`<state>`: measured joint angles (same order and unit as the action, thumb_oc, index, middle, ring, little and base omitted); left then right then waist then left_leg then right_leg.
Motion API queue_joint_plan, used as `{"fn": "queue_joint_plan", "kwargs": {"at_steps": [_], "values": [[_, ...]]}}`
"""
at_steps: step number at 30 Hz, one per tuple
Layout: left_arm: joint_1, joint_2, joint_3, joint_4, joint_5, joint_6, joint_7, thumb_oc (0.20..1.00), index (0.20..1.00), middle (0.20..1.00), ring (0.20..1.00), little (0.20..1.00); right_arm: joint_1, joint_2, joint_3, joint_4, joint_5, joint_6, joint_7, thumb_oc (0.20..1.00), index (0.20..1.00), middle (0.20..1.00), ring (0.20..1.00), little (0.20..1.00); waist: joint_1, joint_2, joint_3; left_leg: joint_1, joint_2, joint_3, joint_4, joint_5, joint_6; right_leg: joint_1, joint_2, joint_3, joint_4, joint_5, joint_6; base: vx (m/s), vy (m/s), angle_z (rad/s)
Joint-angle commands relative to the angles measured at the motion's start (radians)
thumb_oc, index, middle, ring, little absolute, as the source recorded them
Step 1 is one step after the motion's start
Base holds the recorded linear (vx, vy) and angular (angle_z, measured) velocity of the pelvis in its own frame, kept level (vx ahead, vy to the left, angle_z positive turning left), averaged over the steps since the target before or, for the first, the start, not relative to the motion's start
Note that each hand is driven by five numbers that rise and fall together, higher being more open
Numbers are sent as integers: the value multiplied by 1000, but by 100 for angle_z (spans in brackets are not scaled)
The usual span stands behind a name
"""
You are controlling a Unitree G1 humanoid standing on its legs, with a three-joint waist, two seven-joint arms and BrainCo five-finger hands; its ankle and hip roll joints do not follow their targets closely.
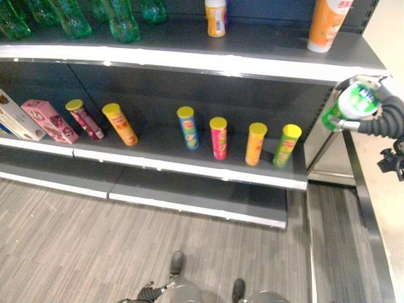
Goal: Put the goods on the table back onto the shelves and tidy them up.
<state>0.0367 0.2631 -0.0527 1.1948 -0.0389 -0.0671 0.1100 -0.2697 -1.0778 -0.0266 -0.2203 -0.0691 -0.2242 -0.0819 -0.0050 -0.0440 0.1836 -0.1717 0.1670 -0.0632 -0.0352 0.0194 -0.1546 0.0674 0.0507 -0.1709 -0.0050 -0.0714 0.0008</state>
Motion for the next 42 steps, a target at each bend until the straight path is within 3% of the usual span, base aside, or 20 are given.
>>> {"fn": "queue_joint_plan", "kwargs": {"at_steps": [1,2,5,10,11,12,14,15,17,19,23,28,33,37,42], "values": [[-27,55,-44,0,-27,-28,5,1000,1000,1000,1000,1000,-56,0,-42,-33,16,4,-41,200,200,200,200,200,17,-30,-64,119,-18,58,-48,47,15,65,-190,79,-62,6,161,131,251,-44],[-27,55,-43,0,-27,-28,5,1000,1000,1000,1000,1000,-60,1,-38,-32,16,4,-41,200,200,200,200,200,18,-32,-64,120,-20,61,-48,46,16,64,-192,81,-61,5,162,157,334,-30],[-32,86,-40,9,-19,-21,11,1000,1000,1000,1000,1000,-155,48,48,2,11,21,-44,200,200,200,200,200,33,-54,-79,151,-93,101,-45,-2,78,29,-257,124,0,22,195,143,357,-28],[-33,106,-29,14,-16,-14,13,1000,1000,1000,1000,1000,-250,56,130,31,-5,29,-53,200,200,200,200,200,44,-60,-66,181,-120,136,-45,-26,107,-29,-276,133,129,50,213,69,224,-16],[-35,119,-33,22,-4,-12,11,1000,1000,1000,1000,1000,-279,60,142,16,6,24,-53,200,200,200,200,200,39,-52,-49,202,-126,144,-52,-34,122,-71,-273,127,225,82,214,44,175,-23],[-32,121,-32,23,0,-11,8,1000,1000,1000,1000,1000,-273,61,135,10,10,23,-55,200,200,200,200,200,37,-50,-46,209,-130,144,-52,-40,123,-82,-275,127,237,88,211,72,196,-16],[-29,122,-30,24,1,-12,7,1000,1000,1000,1000,1000,-265,59,125,1,14,21,-53,200,200,200,200,200,35,-50,-47,215,-134,140,-52,-46,123,-86,-270,127,220,88,207,75,41,1],[-31,121,-31,27,0,-16,3,1000,1000,1000,1000,1000,-292,48,125,-20,32,14,-49,200,200,200,200,200,30,-43,-47,218,-141,127,-52,-58,122,-116,-254,123,127,95,199,108,-2,-4],[-33,121,-32,29,-1,-17,3,1000,1000,1000,1000,1000,-316,46,139,-21,36,11,-50,200,200,200,200,200,29,-42,-45,224,-141,126,-52,-64,121,-129,-251,116,78,115,199,99,-29,-8],[-41,118,-33,38,3,-19,5,1000,1000,1000,1000,1000,-329,26,138,-20,34,13,-57,200,200,200,200,200,22,-65,-44,237,-144,115,-52,-73,110,-98,-249,140,-23,131,208,174,-144,22],[-26,88,-42,66,6,-17,2,1000,1000,1000,1000,1000,-336,0,134,-40,71,6,-41,200,200,200,200,200,23,-78,-84,250,-105,110,-52,-78,79,-25,-240,77,-74,126,202,148,-164,80],[-10,108,-58,75,-29,-11,4,1000,1000,1000,1000,1000,-555,-51,388,194,137,36,3,200,200,200,200,200,64,-95,-99,258,-77,100,-52,-68,52,23,-229,29,-82,98,190,51,-110,9],[-3,127,-71,82,-43,-13,-2,1000,1000,1000,1000,1000,-718,-54,565,378,199,47,43,200,200,200,200,200,88,-94,-102,254,-73,85,-52,-58,39,40,-228,-1,-82,88,186,16,-52,20],[1,141,-84,91,-50,-14,-5,1000,1000,1000,1000,1000,-825,-42,676,525,256,50,83,200,200,200,200,200,108,-90,-103,245,-74,67,-52,-49,30,52,-230,-30,-82,84,185,12,-38,19],[10,140,-94,105,-52,-13,-8,1000,1000,1000,1000,1000,-882,-18,726,610,299,57,106,200,200,200,200,200,125,-85,-107,236,-76,48,-52,-43,23,66,-231,-64,-82,79,184,15,-26,26]]}}
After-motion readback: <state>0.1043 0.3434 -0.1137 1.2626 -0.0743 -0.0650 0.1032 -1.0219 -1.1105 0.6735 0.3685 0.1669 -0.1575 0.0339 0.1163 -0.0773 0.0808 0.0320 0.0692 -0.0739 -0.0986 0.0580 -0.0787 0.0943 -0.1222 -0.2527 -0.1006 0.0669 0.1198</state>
